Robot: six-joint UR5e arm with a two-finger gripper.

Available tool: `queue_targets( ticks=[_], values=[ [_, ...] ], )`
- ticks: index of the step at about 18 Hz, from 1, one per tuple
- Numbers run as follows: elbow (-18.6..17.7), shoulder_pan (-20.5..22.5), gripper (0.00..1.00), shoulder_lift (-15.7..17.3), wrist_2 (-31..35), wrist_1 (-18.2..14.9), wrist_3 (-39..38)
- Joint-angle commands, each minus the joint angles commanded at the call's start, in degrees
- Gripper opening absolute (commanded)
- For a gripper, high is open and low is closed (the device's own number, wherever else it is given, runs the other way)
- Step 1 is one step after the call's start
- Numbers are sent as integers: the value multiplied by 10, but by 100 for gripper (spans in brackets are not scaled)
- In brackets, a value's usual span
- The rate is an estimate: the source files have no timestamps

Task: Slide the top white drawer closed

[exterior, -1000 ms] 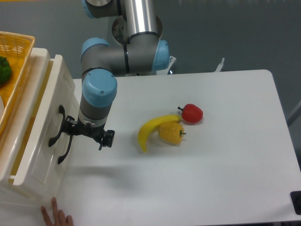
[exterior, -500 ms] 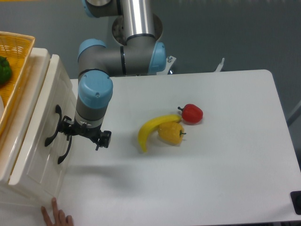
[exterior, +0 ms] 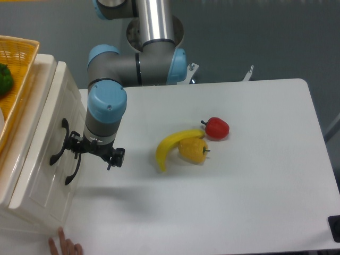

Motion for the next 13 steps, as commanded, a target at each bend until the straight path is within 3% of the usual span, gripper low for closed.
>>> queue_targets(
  ticks=[6, 13],
  values=[
    [1, 1, 100, 0, 3, -1, 0],
    [5, 35, 100, 3, 7, -2, 8]
  ],
)
